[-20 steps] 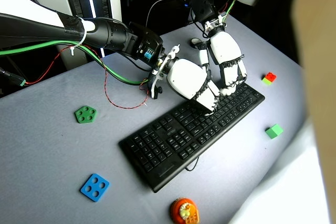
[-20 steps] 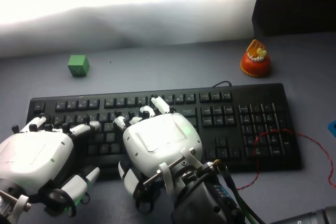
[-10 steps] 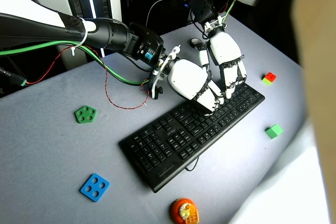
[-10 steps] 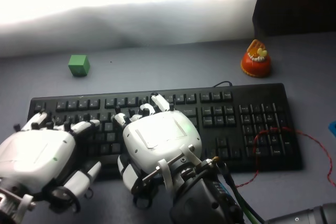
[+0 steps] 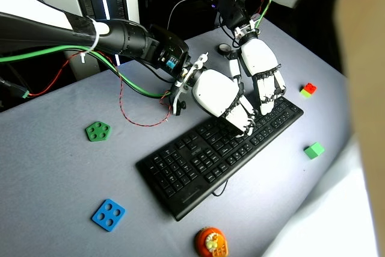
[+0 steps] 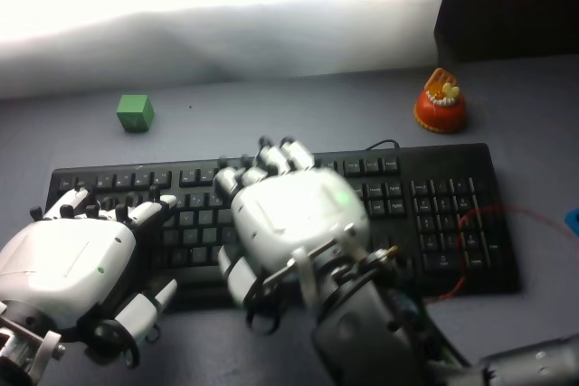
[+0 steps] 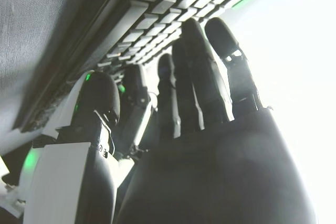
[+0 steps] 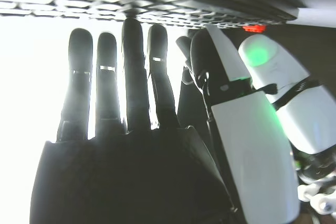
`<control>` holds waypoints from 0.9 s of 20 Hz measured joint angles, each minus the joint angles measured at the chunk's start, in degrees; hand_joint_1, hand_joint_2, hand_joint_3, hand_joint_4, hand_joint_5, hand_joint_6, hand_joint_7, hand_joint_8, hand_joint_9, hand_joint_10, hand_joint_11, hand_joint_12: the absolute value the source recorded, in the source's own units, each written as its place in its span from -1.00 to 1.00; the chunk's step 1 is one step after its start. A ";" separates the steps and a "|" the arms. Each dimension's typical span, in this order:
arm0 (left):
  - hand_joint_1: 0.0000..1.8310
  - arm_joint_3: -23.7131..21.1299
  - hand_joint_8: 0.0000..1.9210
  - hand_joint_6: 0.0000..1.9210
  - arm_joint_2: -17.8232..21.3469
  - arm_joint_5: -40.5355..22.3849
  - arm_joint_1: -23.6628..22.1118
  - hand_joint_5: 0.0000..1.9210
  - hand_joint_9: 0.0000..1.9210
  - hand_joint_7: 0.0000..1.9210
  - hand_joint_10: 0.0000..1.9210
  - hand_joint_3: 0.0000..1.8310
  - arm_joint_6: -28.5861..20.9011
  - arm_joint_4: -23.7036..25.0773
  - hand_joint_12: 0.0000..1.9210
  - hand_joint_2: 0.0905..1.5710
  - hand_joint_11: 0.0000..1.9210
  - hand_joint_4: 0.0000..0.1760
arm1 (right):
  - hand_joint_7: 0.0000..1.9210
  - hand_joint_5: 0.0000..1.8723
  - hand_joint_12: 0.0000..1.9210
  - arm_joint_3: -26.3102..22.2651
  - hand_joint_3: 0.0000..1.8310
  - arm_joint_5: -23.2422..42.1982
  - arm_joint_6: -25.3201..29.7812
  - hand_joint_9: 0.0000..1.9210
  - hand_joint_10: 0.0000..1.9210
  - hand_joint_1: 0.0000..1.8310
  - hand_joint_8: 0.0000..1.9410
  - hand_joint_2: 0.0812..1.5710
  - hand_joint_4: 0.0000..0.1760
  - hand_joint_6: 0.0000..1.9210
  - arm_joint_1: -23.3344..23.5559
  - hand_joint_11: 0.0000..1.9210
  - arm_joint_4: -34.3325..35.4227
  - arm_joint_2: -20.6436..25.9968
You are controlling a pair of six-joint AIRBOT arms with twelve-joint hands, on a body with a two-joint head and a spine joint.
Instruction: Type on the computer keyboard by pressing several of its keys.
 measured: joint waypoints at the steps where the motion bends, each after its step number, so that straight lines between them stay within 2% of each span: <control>1: -0.42 -0.13 -1.00 -1.00 0.02 -0.04 0.00 -0.71 -0.55 -0.57 -1.00 -1.00 -0.11 0.00 0.28 0.76 -1.00 -1.00 | -0.49 -0.68 0.52 -0.76 -1.00 0.59 -0.57 -0.78 -0.30 -0.32 -0.98 0.72 -1.00 -0.54 0.35 -1.00 -0.02 0.83; 2: -0.46 -0.31 -1.00 -1.00 0.02 -0.13 0.00 -0.71 -0.58 -0.61 -1.00 -1.00 -0.37 0.02 0.25 0.75 -1.00 -0.96 | -0.47 -0.66 0.49 -1.88 -1.00 1.01 -0.92 -0.73 -0.36 -0.34 -0.99 0.71 -1.00 -0.59 0.57 -1.00 -0.02 2.01; 3: -0.47 -0.61 -1.00 -1.00 0.00 -2.36 -0.02 -0.71 -0.59 -0.62 -1.00 -1.00 -0.70 0.15 0.25 0.75 -1.00 -0.94 | -0.47 -0.64 0.48 -5.16 -1.00 1.16 -1.07 -0.70 -0.40 -0.34 -0.99 0.71 -1.00 -0.63 1.11 -1.00 0.20 5.64; 4: -0.47 -0.61 -1.00 -1.00 0.00 -2.80 -0.07 -0.71 -0.59 -0.62 -1.00 -1.00 -0.68 0.15 0.25 0.75 -1.00 -0.94 | -0.47 -0.64 0.48 -5.46 -1.00 1.16 -1.14 -0.70 -0.40 -0.34 -0.99 0.71 -1.00 -0.63 1.14 -1.00 0.26 6.03; 5: -0.56 -0.59 -1.00 -0.99 -0.07 -4.17 -0.22 -0.69 -0.62 -0.65 -1.00 -0.99 -0.68 0.20 0.28 0.77 -1.00 -0.86 | -0.54 -0.61 0.48 -6.29 -1.00 1.16 -1.33 -0.76 -0.43 -0.27 -1.00 0.66 -1.00 -0.64 1.40 -1.00 0.24 7.30; 6: -0.48 -0.26 -0.99 -0.97 -0.42 -6.67 -0.59 -0.63 -0.57 -0.62 -0.98 -1.00 -0.68 1.20 0.44 0.76 -1.00 -0.90 | -0.55 -0.62 0.47 -8.37 -1.00 1.11 -1.53 -0.75 -0.43 -0.30 -1.00 0.68 -1.00 -0.65 1.92 -1.00 0.48 10.16; 7: -0.49 -0.04 -0.99 -0.98 -0.74 -7.13 -0.74 -0.62 -0.57 -0.61 -0.98 -1.00 -0.90 1.62 0.45 0.76 -1.00 -0.81 | -0.53 -0.63 0.45 -9.16 -1.00 1.14 -1.62 -0.75 -0.43 -0.34 -0.99 0.69 -1.00 -0.67 2.21 -1.00 0.55 11.30; 8: -0.47 0.02 -0.99 -0.99 -1.05 -7.19 -1.14 -0.64 -0.56 -0.60 -0.98 -1.00 -1.16 2.25 0.41 0.75 -1.00 -0.73 | -0.53 -0.64 0.44 -10.38 -1.00 1.05 -1.60 -0.75 -0.43 -0.36 -0.99 0.70 -1.00 -0.68 2.62 -1.00 0.42 12.92; 9: -0.46 0.02 -0.99 -0.99 -1.64 -7.19 -1.68 -0.64 -0.54 -0.58 -0.98 -1.00 -1.20 2.56 0.37 0.74 -1.00 -0.78 | -0.51 -0.63 0.40 -12.11 -1.00 0.68 -1.55 -0.73 -0.46 -0.39 -0.99 0.71 -1.00 -0.69 3.19 -1.00 0.37 15.08; 10: -0.48 0.00 -0.98 -0.98 -1.86 -7.10 -1.81 -0.63 -0.52 -0.55 -0.97 -1.00 -1.31 3.26 0.36 0.73 -1.00 -0.72 | -0.50 -0.62 0.40 -13.62 -1.00 0.00 -1.66 -0.72 -0.46 -0.34 -0.99 0.70 -1.00 -0.69 3.43 -1.00 0.02 17.14; 11: -0.54 0.02 -0.99 -0.99 -2.14 -7.21 -1.86 -0.65 -0.53 -0.57 -0.97 -1.00 -1.27 3.28 0.35 0.74 -1.00 -0.65 | -0.50 -0.64 0.40 -14.93 -1.00 -1.14 -2.67 -0.72 -0.46 -0.40 -0.99 0.71 -1.00 -0.69 3.85 -1.00 0.02 19.17; 12: -0.60 0.07 -1.00 -1.00 -2.21 -7.34 -1.90 -0.68 -0.55 -0.59 -0.98 -1.00 -1.07 2.82 0.27 0.75 -1.00 -0.68 | -0.50 -0.63 0.44 -15.63 -1.00 -2.58 -3.74 -0.73 -0.46 -0.40 -0.99 0.70 -1.00 -0.69 4.07 -1.00 -0.07 20.48; 13: -0.64 0.26 -1.00 -1.00 -2.58 -7.98 -1.90 -0.71 -0.61 -0.66 -1.00 -1.00 -0.94 2.49 0.21 0.75 -1.00 -0.64 | -0.50 -0.59 0.49 -16.52 -1.00 -3.30 -3.80 -0.72 -0.44 -0.33 -0.99 0.66 -1.00 -0.70 4.07 -1.00 -0.33 21.62; 14: -0.69 0.46 -1.00 -1.00 -3.10 -8.68 -1.90 -0.71 -0.62 -0.67 -1.00 -1.00 -0.74 2.27 0.20 0.76 -1.00 -0.62 | -0.51 -0.58 0.51 -17.29 -1.00 -4.00 -3.78 -0.74 -0.41 -0.32 -1.00 0.65 -1.00 -0.73 4.07 -1.00 -0.15 22.51; 15: -0.72 0.44 -1.00 -0.99 -3.54 -9.33 -1.70 -0.70 -0.62 -0.67 -1.00 -1.00 -0.74 2.23 0.19 0.76 -1.00 -0.60 | -0.52 -0.60 0.53 -18.34 -0.99 -5.05 -3.56 -0.75 -0.40 -0.39 -1.00 0.68 -1.00 -0.74 4.07 -1.00 -0.24 23.63; 16: -0.68 0.44 -0.99 -0.99 -3.93 -9.90 -1.44 -0.69 -0.61 -0.65 -0.99 -1.00 -0.79 2.64 0.19 0.76 -1.00 -0.64 | -0.51 -0.59 0.53 -19.12 -0.99 -5.92 -3.30 -0.75 -0.40 -0.41 -1.00 0.69 -1.00 -0.75 4.04 -1.00 -0.24 24.61; 17: -0.61 0.44 -0.97 -0.98 -4.22 -10.36 -1.25 -0.65 -0.55 -0.59 -0.97 -1.00 -0.81 2.78 0.32 0.75 -1.00 -0.70 | -0.51 -0.60 0.52 -19.56 -0.99 -6.32 -2.93 -0.76 -0.40 -0.43 -1.00 0.70 -1.00 -0.75 4.07 -1.00 -0.35 25.22; 18: -0.60 0.44 -0.98 -0.98 -4.33 -10.43 -0.92 -0.65 -0.55 -0.57 -0.97 -1.00 -0.81 2.93 0.29 0.72 -1.00 -0.55 | -0.49 -0.60 0.52 -19.82 -0.99 -6.49 -2.84 -0.74 -0.40 -0.42 -0.99 0.70 -1.00 -0.75 4.07 -1.00 -0.42 25.70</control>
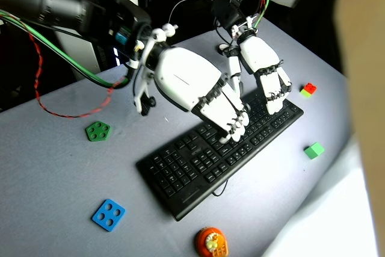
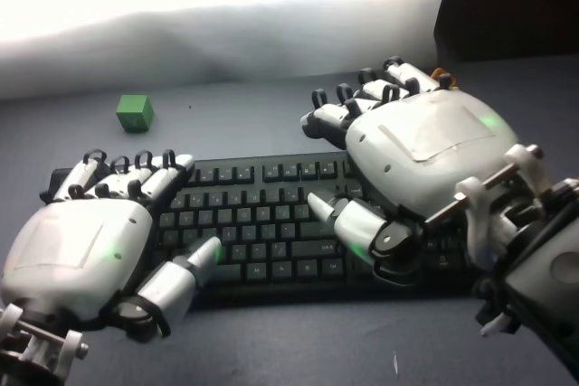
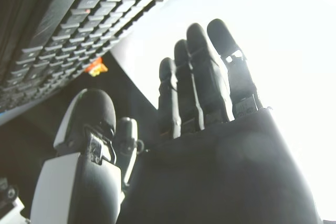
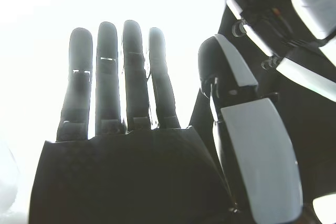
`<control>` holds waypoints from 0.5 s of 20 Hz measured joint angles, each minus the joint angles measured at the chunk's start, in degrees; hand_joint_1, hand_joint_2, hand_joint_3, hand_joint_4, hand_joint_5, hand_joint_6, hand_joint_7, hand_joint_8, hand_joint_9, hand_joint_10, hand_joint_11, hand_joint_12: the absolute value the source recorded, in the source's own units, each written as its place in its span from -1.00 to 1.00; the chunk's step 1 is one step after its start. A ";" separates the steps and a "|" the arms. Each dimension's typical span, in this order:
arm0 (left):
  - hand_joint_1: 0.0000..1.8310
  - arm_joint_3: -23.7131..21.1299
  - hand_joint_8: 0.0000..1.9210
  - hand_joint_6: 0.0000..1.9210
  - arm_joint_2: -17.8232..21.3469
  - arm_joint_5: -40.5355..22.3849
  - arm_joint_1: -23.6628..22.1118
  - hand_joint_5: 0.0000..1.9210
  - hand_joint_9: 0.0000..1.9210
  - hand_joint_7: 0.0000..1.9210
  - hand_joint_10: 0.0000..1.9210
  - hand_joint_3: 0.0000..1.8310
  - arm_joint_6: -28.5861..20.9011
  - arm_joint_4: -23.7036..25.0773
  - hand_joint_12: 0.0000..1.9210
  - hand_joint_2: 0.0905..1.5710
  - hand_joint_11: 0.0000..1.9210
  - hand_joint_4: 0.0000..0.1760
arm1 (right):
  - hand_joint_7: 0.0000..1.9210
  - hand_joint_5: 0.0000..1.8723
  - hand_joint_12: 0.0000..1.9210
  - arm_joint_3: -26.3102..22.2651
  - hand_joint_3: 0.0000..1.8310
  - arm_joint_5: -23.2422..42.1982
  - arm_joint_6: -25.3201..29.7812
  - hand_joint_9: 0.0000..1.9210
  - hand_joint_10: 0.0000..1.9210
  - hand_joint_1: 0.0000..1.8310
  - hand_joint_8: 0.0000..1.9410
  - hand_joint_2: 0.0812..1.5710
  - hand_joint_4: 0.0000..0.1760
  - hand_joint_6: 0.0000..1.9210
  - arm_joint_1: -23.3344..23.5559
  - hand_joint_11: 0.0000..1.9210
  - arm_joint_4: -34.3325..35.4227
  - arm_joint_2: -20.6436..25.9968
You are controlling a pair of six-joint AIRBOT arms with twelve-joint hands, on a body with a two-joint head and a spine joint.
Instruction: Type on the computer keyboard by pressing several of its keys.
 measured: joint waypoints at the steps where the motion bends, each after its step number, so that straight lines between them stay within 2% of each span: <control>1: -0.50 0.09 -0.98 -0.98 -0.17 -0.17 0.39 -0.63 -0.59 -0.55 -0.99 -1.00 0.00 -0.07 0.20 0.71 -1.00 -0.68 | -0.49 -0.62 0.38 -0.22 -0.99 0.00 0.11 -0.80 -0.41 -0.40 -0.99 0.71 -1.00 -0.76 -0.02 -1.00 -0.02 0.31; 3: -0.23 0.76 -0.99 -0.98 -1.05 -0.57 1.09 -0.61 -0.55 -0.53 -0.98 -1.00 -0.26 -0.66 0.51 0.65 -1.00 -0.87 | -0.49 -0.62 0.22 -0.24 -1.00 -0.09 0.52 -0.85 -0.40 -0.42 -1.00 0.70 -1.00 -0.76 0.00 -1.00 0.02 0.26; 4: -0.20 1.22 -0.99 -0.99 -1.53 -0.50 1.55 -0.63 -0.55 -0.53 -0.98 -1.00 -0.31 -0.33 0.52 0.65 -1.00 -0.93 | -0.50 -0.60 0.26 -0.24 -1.00 -0.20 0.68 -0.84 -0.41 -0.36 -1.00 0.68 -1.00 -0.76 0.00 -1.00 -0.02 0.17; 5: -0.18 1.49 -0.98 -0.99 -1.81 -0.42 1.60 -0.62 -0.53 -0.49 -0.97 -1.00 -0.37 -0.57 0.47 0.65 -1.00 -0.89 | -0.50 -0.59 0.25 -0.35 -1.00 -0.42 0.81 -0.84 -0.41 -0.31 -1.00 0.65 -1.00 -0.76 0.00 -1.00 -0.07 0.13; 6: -0.14 2.16 -0.99 -0.99 -2.16 -0.50 1.90 -0.62 -0.55 -0.52 -0.98 -1.00 -0.55 -0.02 0.45 0.63 -1.00 -0.85 | -0.48 -0.59 0.25 -0.46 -1.00 -0.50 0.85 -0.85 -0.41 -0.33 -0.99 0.65 -1.00 -0.76 0.00 -1.00 0.00 0.13; 8: -0.15 3.15 -1.00 -1.00 -2.51 -0.63 2.58 -0.68 -0.54 -0.55 -0.98 -1.00 -1.11 -0.02 0.46 0.62 -1.00 -0.81 | -0.49 -0.61 0.43 -0.52 -0.99 -0.61 1.03 -0.87 -0.34 -0.44 -1.00 0.71 -1.00 -0.76 0.00 -1.00 -0.02 0.13; 9: -0.08 3.34 -1.00 -1.00 -2.60 -0.76 3.26 -0.71 -0.51 -0.58 -0.97 -1.00 -1.22 -0.04 0.47 0.60 -0.96 -0.77 | -0.49 -0.63 0.54 -0.52 -1.00 -0.59 1.11 -0.88 -0.25 -0.41 -1.00 0.70 -1.00 -0.74 0.00 -1.00 0.00 0.15; 10: 0.08 3.76 -0.99 -0.97 -2.89 -0.83 3.61 -0.63 -0.43 -0.53 -0.94 -1.00 -1.51 -0.35 0.42 0.48 -0.88 -0.71 | -0.52 -0.64 0.57 -0.52 -0.99 -0.57 1.36 -0.89 -0.23 -0.43 -1.00 0.72 -1.00 -0.74 0.00 -1.00 -0.07 0.13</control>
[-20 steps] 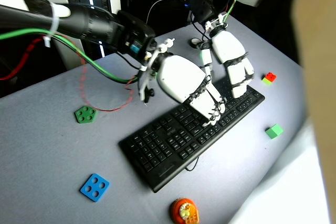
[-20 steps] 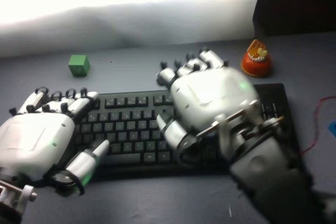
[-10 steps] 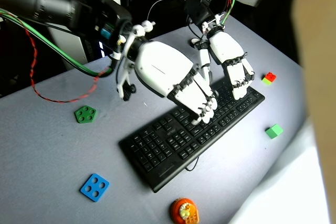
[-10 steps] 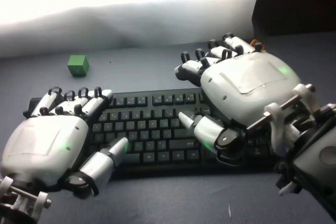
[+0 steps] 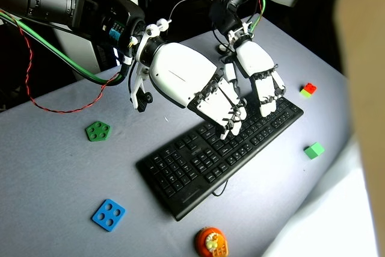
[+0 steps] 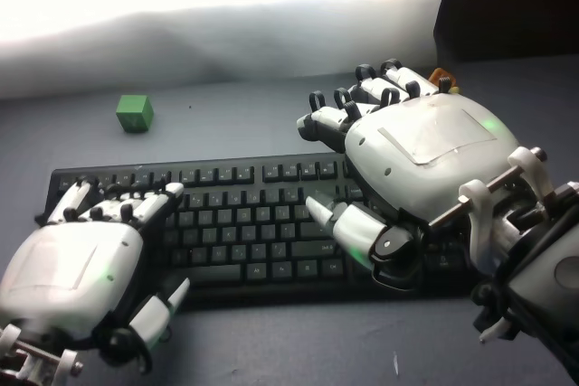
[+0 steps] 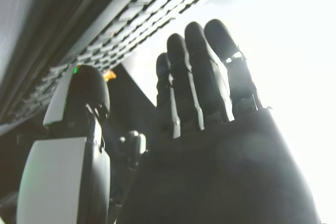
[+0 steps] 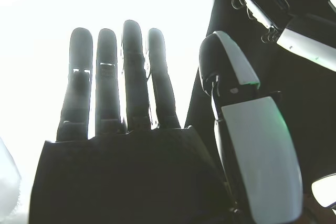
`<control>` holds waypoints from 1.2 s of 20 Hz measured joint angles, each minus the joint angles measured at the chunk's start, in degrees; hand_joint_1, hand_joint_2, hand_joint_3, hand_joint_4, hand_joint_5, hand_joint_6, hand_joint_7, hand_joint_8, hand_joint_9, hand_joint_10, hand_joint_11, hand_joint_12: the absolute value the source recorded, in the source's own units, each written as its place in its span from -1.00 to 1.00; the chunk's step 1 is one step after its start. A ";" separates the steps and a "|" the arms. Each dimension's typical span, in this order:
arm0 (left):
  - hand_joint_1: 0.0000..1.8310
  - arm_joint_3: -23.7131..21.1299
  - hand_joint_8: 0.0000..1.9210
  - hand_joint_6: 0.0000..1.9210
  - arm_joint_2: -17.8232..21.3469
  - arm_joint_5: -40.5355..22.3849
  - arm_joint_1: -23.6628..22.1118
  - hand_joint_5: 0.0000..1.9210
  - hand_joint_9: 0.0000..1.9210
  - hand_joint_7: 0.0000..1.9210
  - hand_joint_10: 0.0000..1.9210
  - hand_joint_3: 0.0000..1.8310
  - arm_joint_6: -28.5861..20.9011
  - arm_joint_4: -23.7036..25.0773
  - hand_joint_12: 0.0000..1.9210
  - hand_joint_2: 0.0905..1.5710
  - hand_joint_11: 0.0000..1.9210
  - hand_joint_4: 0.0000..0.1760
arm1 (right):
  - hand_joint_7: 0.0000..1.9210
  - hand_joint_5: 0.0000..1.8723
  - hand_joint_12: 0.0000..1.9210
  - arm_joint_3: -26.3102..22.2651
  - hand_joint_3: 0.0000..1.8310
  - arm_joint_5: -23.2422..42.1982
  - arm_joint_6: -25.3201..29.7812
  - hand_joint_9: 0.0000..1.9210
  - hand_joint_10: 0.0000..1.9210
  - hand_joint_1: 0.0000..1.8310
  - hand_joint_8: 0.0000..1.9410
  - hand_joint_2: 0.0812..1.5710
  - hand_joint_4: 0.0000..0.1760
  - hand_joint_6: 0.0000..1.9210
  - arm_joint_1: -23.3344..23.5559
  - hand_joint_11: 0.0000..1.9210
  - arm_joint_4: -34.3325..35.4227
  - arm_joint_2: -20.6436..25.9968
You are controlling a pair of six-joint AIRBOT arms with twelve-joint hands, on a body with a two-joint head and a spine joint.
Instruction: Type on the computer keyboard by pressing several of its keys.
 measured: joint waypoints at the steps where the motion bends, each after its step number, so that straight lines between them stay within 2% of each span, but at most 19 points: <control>1: 0.25 0.22 -0.99 -0.98 -0.28 -0.07 0.11 -0.63 -0.34 -0.52 -0.90 -1.00 -0.11 -0.07 0.41 0.43 -0.87 -0.74 | -0.53 -0.64 0.57 0.00 -0.99 -0.02 0.37 -0.88 -0.22 -0.43 -1.00 0.72 -1.00 -0.73 -0.02 -1.00 -0.50 -0.07; 3: 0.55 0.42 -1.00 -1.00 -0.70 -0.50 0.09 -0.65 -0.27 -0.62 -0.91 -1.00 -0.52 0.22 0.36 0.39 -0.91 -0.65 | -0.50 -0.62 0.56 -0.02 -1.00 -0.04 0.87 -0.84 -0.22 -0.43 -0.99 0.72 -1.00 -0.72 -0.07 -1.00 -2.32 -0.35; 4: 0.62 0.79 -1.00 -1.00 -1.05 -0.92 -0.13 -0.68 -0.34 -0.66 -0.94 -1.00 -0.96 0.81 0.37 0.38 -0.90 -0.62 | -0.50 -0.62 0.57 -0.09 -1.00 -0.13 0.94 -0.84 -0.23 -0.45 -0.99 0.73 -1.00 -0.72 -0.09 -1.00 -2.95 -0.52; 5: 0.64 1.14 -1.00 -1.00 -1.46 -1.22 -0.15 -0.69 -0.43 -0.71 -0.98 -1.00 -0.96 1.51 0.38 0.38 -0.88 -0.65 | -0.50 -0.64 0.58 -0.09 -1.00 -0.13 0.96 -0.83 -0.26 -0.44 -0.99 0.74 -1.00 -0.72 -0.09 -1.00 -2.91 -0.66; 7: 0.61 1.11 -0.99 -1.00 -2.03 -1.11 -0.50 -0.68 -0.42 -0.63 -0.98 -1.00 -0.96 1.81 0.33 0.31 -0.81 -0.77 | -0.49 -0.63 0.59 -0.13 -1.00 -0.31 0.98 -0.82 -0.27 -0.40 -0.99 0.71 -1.00 -0.71 -0.46 -1.00 -2.86 -0.76; 8: 0.61 1.11 -1.00 -1.00 -2.01 -1.20 -0.50 -0.72 -0.43 -0.64 -0.99 -1.00 -0.98 1.86 0.29 0.34 -0.79 -0.85 | -0.49 -0.65 0.60 -0.13 -1.00 -0.35 1.01 -0.84 -0.25 -0.39 -0.99 0.71 -1.00 -0.69 -0.48 -1.00 -2.54 -0.76; 9: 0.55 1.11 -1.00 -1.00 -2.03 -1.40 -0.48 -0.72 -0.43 -0.63 -0.99 -1.00 -0.98 1.88 0.33 0.36 -0.85 -0.71 | -0.51 -0.65 0.59 -0.11 -1.00 -0.33 1.01 -0.86 -0.24 -0.39 -1.00 0.71 -1.00 -0.68 -0.48 -1.00 -2.47 -0.76; 10: 0.50 1.11 -0.99 -0.98 -2.03 -1.40 -0.48 -0.67 -0.36 -0.60 -0.97 -1.00 -0.94 1.86 0.37 0.35 -0.87 -0.74 | -0.51 -0.65 0.59 -0.11 -1.00 -0.31 1.01 -0.86 -0.23 -0.39 -1.00 0.70 -1.00 -0.68 -0.48 -1.00 -2.54 -0.76; 11: 0.24 1.11 -1.00 -0.99 -2.03 -1.42 -0.52 -0.69 -0.44 -0.64 -0.99 -0.98 -0.90 1.73 0.43 0.47 -0.93 -0.83 | -0.53 -0.66 0.58 -0.11 -1.00 -0.28 1.03 -0.85 -0.23 -0.40 -1.00 0.71 -1.00 -0.68 -0.48 -1.00 -2.56 -0.83; 12: -0.24 1.11 -0.98 -0.99 -2.03 -1.40 -0.55 -0.66 -0.48 -0.58 -1.00 -0.97 -0.44 1.22 0.46 0.61 -0.96 -0.74 | -0.53 -0.66 0.58 -0.13 -1.00 -0.35 1.03 -0.87 -0.24 -0.41 -1.00 0.70 -1.00 -0.67 -0.50 -1.00 -2.56 -0.98; 13: -0.42 1.14 -0.97 -0.98 -2.01 -1.31 -0.55 -0.63 -0.48 -0.54 -0.99 -0.99 -0.20 0.07 0.46 0.61 -0.97 -0.68 | -0.52 -0.66 0.59 -0.13 -1.00 -0.37 1.01 -0.86 -0.24 -0.45 -0.99 0.71 -1.00 -0.67 -0.50 -1.00 -2.56 -1.05; 14: -0.70 1.55 -0.99 -0.99 -2.03 -0.98 -0.55 -0.68 -0.54 -0.59 -0.99 -0.99 -0.42 -0.61 0.46 0.61 -0.99 -0.63 | -0.52 -0.67 0.60 -0.13 -1.00 -0.44 1.03 -0.87 -0.23 -0.49 -0.99 0.72 -1.00 -0.67 -0.50 -1.00 -2.58 -1.05; 15: -0.90 1.66 -0.99 -1.00 -2.01 -1.01 -0.79 -0.71 -0.53 -0.58 -0.98 -0.99 -0.24 -0.70 0.46 0.62 -1.00 -0.82 | -0.53 -0.68 0.61 -0.13 -1.00 -0.44 1.03 -0.88 -0.24 -0.50 -1.00 0.72 -1.00 -0.67 -0.50 -1.00 -2.56 -1.05; 17: -1.00 1.66 -0.99 -0.99 -2.01 -1.14 -1.27 -0.71 -0.49 -0.56 -0.97 -0.99 -0.37 0.33 0.43 0.62 -0.97 -1.00 | -0.51 -0.66 0.61 -0.11 -1.00 -0.42 1.03 -0.87 -0.23 -0.46 -0.99 0.71 -1.00 -0.66 -0.50 -1.00 -2.58 -1.05; 19: -1.00 1.66 -0.99 -0.99 -1.95 -1.20 -1.40 -0.69 -0.49 -0.56 -0.97 -1.00 -0.39 0.96 0.42 0.60 -0.95 -0.98 | -0.50 -0.64 0.60 -0.11 -1.00 -0.42 1.03 -0.87 -0.23 -0.41 -0.99 0.68 -1.00 -0.65 -0.50 -1.00 -2.58 -1.05; 20: -1.00 1.66 -0.99 -0.99 -1.95 -1.14 -1.38 -0.68 -0.50 -0.55 -0.98 -1.00 -0.44 0.59 0.42 0.60 -0.96 -0.89 | -0.51 -0.64 0.60 -0.11 -1.00 -0.42 1.01 -0.87 -0.23 -0.41 -0.99 0.69 -1.00 -0.65 -0.50 -1.00 -2.56 -1.05; 21: -1.00 1.66 -0.99 -0.99 -1.88 -1.09 -1.38 -0.70 -0.49 -0.56 -0.97 -1.00 -0.46 0.11 0.42 0.60 -0.96 -0.95 | -0.51 -0.64 0.60 -0.11 -1.00 -0.44 1.03 -0.86 -0.23 -0.41 -1.00 0.70 -1.00 -0.64 -0.50 -1.00 -2.58 -1.05; 23: -1.00 1.66 -0.99 -0.99 -1.84 -1.09 -1.38 -0.69 -0.49 -0.56 -0.97 -1.00 -0.46 -0.09 0.42 0.60 -0.95 -0.91 | -0.51 -0.65 0.59 -0.11 -1.00 -0.44 1.03 -0.83 -0.23 -0.44 -0.99 0.71 -1.00 -0.64 -0.50 -1.00 -2.58 -1.05; 24: -1.00 1.66 -1.00 -1.00 -1.86 -1.01 -1.38 -0.71 -0.50 -0.57 -0.98 -1.00 -0.42 0.07 0.42 0.61 -0.97 -0.95 | -0.49 -0.65 0.60 -0.11 -1.00 -0.44 1.03 -0.81 -0.22 -0.44 -0.99 0.70 -1.00 -0.64 -0.50 -1.00 -2.58 -1.05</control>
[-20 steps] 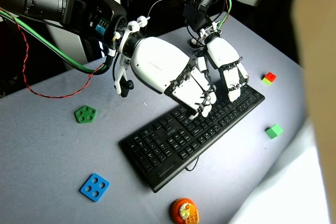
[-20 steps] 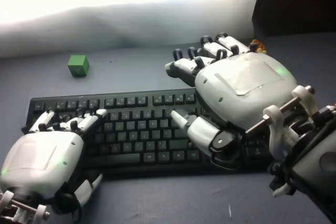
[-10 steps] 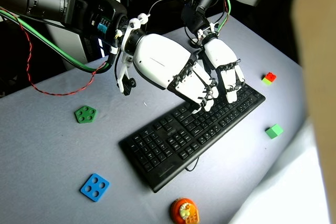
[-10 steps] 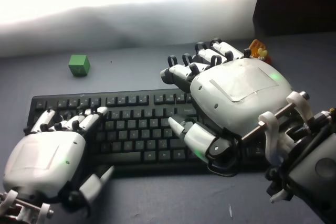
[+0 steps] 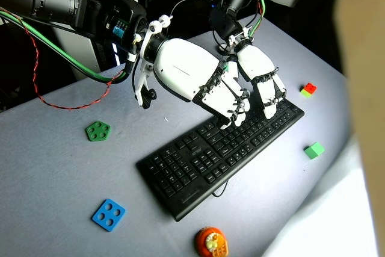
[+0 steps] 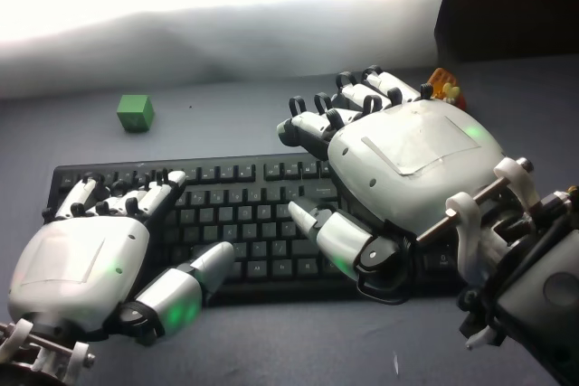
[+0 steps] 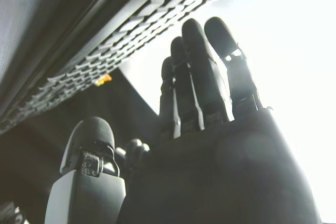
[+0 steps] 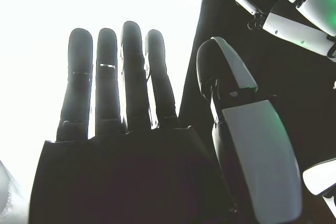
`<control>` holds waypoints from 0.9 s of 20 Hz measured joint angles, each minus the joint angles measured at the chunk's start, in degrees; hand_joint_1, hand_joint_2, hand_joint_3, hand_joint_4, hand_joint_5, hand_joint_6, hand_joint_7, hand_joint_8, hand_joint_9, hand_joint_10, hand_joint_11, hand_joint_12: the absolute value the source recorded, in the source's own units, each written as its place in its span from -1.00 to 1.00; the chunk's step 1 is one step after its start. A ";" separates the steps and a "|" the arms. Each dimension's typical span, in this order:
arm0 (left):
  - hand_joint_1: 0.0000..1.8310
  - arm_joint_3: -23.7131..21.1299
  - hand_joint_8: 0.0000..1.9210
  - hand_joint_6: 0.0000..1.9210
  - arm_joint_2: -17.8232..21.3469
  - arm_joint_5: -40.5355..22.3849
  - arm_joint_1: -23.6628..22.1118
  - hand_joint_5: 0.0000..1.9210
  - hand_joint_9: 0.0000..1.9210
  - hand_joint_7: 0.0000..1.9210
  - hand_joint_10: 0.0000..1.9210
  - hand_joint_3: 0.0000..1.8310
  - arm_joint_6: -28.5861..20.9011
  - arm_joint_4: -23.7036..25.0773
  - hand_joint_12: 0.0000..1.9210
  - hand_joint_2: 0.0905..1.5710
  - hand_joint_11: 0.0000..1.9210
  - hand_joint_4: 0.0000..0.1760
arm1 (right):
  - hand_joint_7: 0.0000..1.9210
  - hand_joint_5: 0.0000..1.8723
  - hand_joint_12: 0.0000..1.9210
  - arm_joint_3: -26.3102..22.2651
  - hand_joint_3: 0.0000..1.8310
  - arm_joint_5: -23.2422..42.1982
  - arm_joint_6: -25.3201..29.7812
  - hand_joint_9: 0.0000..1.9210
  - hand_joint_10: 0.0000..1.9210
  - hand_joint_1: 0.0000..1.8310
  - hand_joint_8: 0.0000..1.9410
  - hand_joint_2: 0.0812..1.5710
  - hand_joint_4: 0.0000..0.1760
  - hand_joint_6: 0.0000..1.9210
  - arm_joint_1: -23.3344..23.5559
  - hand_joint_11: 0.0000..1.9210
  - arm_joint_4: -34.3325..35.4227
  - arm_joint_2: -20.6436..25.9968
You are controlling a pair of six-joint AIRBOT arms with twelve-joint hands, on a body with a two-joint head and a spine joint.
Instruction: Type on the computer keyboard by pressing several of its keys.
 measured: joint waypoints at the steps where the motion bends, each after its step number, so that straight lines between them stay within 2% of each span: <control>1: -1.00 0.00 -0.99 -1.00 -0.17 -0.13 0.00 -0.70 -0.48 -0.56 -0.97 -1.00 0.26 0.09 0.40 0.62 -0.94 -0.85 | -0.49 -0.65 0.61 0.00 -1.00 0.00 0.00 -0.80 -0.22 -0.43 -0.99 0.70 -1.00 -0.64 0.00 -1.00 0.00 0.00; 2: -0.99 0.00 -1.00 -1.00 -0.31 -0.13 0.00 -0.73 -0.50 -0.56 -0.98 -0.99 0.26 0.09 0.42 0.66 -0.99 -0.70 | -0.51 -0.66 0.61 0.00 -1.00 0.00 0.00 -0.83 -0.23 -0.43 -1.00 0.71 -1.00 -0.65 0.00 -1.00 0.00 0.00; 3: -0.52 0.22 -0.99 -0.99 -0.74 -0.15 0.00 -0.70 -0.50 -0.56 -0.98 -1.00 0.33 0.09 0.46 0.65 -0.99 -0.85 | -0.51 -0.65 0.61 0.00 -1.00 0.00 0.00 -0.82 -0.22 -0.44 -1.00 0.71 -1.00 -0.64 0.00 -1.00 0.00 0.00; 4: -0.21 0.35 -1.00 -0.98 -1.05 -0.02 0.00 -0.67 -0.50 -0.58 -0.98 -1.00 0.20 0.11 0.48 0.55 -0.92 -0.95 | -0.51 -0.65 0.61 -0.02 -1.00 -0.02 0.00 -0.81 -0.22 -0.45 -1.00 0.71 -1.00 -0.63 0.00 -1.00 -0.04 0.00; 5: 0.06 0.55 -1.00 -0.99 -1.14 0.09 0.00 -0.70 -0.49 -0.60 -0.98 -1.00 0.61 0.44 0.45 0.47 -0.91 -0.93 | -0.50 -0.64 0.62 0.00 -1.00 0.00 0.00 -0.82 -0.22 -0.41 -1.00 0.70 -1.00 -0.63 0.00 -1.00 -0.02 0.00; 6: 0.18 1.05 -1.00 -0.99 -1.38 0.17 -0.11 -0.68 -0.48 -0.60 -0.98 -1.00 0.61 0.46 0.42 0.42 -0.89 -0.99 | -0.52 -0.65 0.61 0.00 -1.00 0.00 0.00 -0.84 -0.22 -0.43 -1.00 0.70 -1.00 -0.63 0.00 -1.00 -0.02 0.00; 8: 0.37 1.55 -0.99 -0.97 -1.46 -0.70 -0.31 -0.58 -0.37 -0.54 -0.94 -1.00 0.00 0.96 0.40 0.34 -0.83 -0.90 | -0.52 -0.67 0.59 0.00 -1.00 0.00 0.02 -0.86 -0.19 -0.40 -1.00 0.69 -1.00 -0.62 0.00 -1.00 -0.02 0.00; 10: 0.46 2.32 -1.00 -0.97 -1.68 -0.81 -0.72 -0.56 -0.31 -0.56 -0.92 -1.00 -0.09 1.97 0.42 0.32 -0.82 -0.80 | -0.53 -0.68 0.59 0.00 -1.00 -0.02 0.04 -0.85 -0.19 -0.44 -1.00 0.70 -1.00 -0.61 0.00 -1.00 -0.04 -0.11; 11: 0.43 2.32 -0.99 -0.99 -1.70 -0.92 -0.72 -0.61 -0.29 -0.55 -0.92 -1.00 -0.11 1.92 0.42 0.32 -0.83 -0.69 | -0.52 -0.67 0.59 -0.02 -1.00 -0.07 0.07 -0.85 -0.19 -0.45 -0.99 0.70 -1.00 -0.61 -0.02 -1.00 -0.11 -0.11; 12: 0.29 2.40 -0.99 -1.00 -1.68 -1.03 -0.72 -0.62 -0.34 -0.55 -0.94 -1.00 -0.11 1.90 0.42 0.32 -0.83 -0.92 | -0.53 -0.68 0.59 0.00 -1.00 0.00 0.11 -0.86 -0.20 -0.46 -1.00 0.71 -1.00 -0.61 -0.31 -1.00 -0.39 -0.11; 13: 0.13 2.43 -0.99 -1.00 -1.68 -1.14 -0.72 -0.65 -0.37 -0.55 -0.95 -0.99 0.00 1.75 0.42 0.39 -0.83 -0.88 | -0.53 -0.67 0.59 0.00 -1.00 -0.04 0.11 -0.86 -0.20 -0.45 -1.00 0.71 -1.00 -0.60 -0.37 -1.00 -0.20 -0.11; 14: -0.25 2.43 -0.99 -0.99 -1.68 -1.33 -0.72 -0.64 -0.40 -0.53 -0.96 -0.97 0.20 1.07 0.44 0.55 -0.86 -0.79 | -0.53 -0.68 0.59 -0.02 -1.00 -0.11 0.17 -0.86 -0.20 -0.44 -1.00 0.71 -1.00 -0.61 -0.39 -1.00 -0.11 -0.11; 15: -0.60 2.40 -1.00 -1.00 -1.68 -1.07 -0.70 -0.70 -0.45 -0.58 -0.98 -0.98 0.33 0.35 0.46 0.63 -0.93 -0.75 | -0.53 -0.68 0.60 0.00 -1.00 -0.09 0.17 -0.85 -0.20 -0.43 -1.00 0.70 -1.00 -0.60 -0.39 -1.00 -0.24 -0.11; 16: -0.92 2.40 -1.00 -1.00 -1.70 -0.13 -0.63 -0.71 -0.48 -0.59 -0.99 -0.98 0.59 -0.26 0.44 0.66 -0.97 -0.89 | -0.51 -0.67 0.60 -0.02 -1.00 -0.11 0.17 -0.84 -0.20 -0.43 -0.99 0.70 -1.00 -0.60 -0.39 -1.00 -0.39 -0.11; 17: -0.98 2.38 -1.00 -1.00 -1.70 0.17 -0.63 -0.76 -0.51 -0.61 -1.00 -0.99 0.55 -0.31 0.42 0.62 -1.00 -1.00 | -0.51 -0.67 0.59 -0.02 -1.00 -0.11 0.17 -0.84 -0.20 -0.39 -0.99 0.69 -1.00 -0.60 -0.39 -1.00 -0.37 -0.11; 18: -1.00 2.38 -0.98 -0.98 -1.70 0.09 -0.66 -0.71 -0.48 -0.57 -0.98 -0.99 0.31 -0.09 0.43 0.63 -0.96 -1.00 | -0.53 -0.69 0.59 -0.02 -1.00 -0.11 0.17 -0.85 -0.20 -0.39 -1.00 0.69 -1.00 -0.60 -0.39 -1.00 -0.35 -0.11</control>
